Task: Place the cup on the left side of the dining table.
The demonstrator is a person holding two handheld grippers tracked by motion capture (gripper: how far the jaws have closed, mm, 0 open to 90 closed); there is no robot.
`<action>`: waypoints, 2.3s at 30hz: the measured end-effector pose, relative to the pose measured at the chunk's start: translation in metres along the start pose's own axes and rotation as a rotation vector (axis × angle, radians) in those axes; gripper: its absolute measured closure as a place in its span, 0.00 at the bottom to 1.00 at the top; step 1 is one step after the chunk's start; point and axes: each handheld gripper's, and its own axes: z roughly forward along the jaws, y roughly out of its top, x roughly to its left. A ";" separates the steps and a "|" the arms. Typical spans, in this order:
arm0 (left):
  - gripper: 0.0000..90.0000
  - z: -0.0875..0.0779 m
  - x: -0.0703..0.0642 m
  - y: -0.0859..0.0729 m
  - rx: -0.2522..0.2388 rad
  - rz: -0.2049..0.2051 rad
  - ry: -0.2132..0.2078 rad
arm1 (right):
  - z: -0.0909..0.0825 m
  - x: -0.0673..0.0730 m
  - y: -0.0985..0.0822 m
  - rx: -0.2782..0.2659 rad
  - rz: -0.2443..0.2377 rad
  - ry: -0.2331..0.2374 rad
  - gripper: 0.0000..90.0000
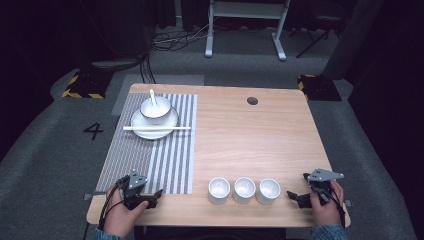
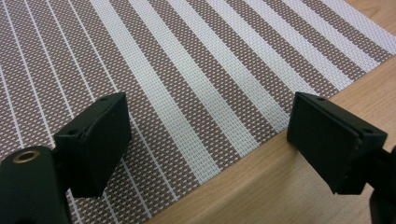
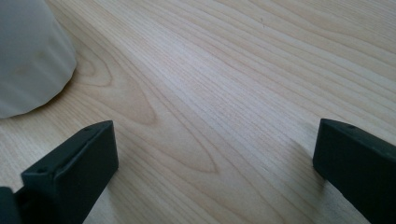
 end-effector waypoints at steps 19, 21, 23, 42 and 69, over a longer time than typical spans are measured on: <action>0.26 -0.018 -0.005 0.011 -0.117 -0.071 -0.027 | 0.000 0.000 0.000 0.000 0.000 0.000 0.00; 0.28 -0.022 -0.009 0.014 -0.114 -0.038 0.014 | 0.000 0.000 0.000 0.000 0.000 0.000 0.00; 0.28 -0.026 -0.013 0.017 -0.116 -0.012 0.030 | 0.000 0.000 0.000 0.000 0.000 0.000 0.00; 0.26 -0.054 -0.023 0.034 -0.261 -0.049 -0.065 | 0.000 0.000 0.000 0.000 0.000 0.000 0.00; 0.22 -0.029 -0.067 0.072 -0.286 0.098 -0.135 | 0.000 0.000 0.000 0.000 0.000 0.000 0.00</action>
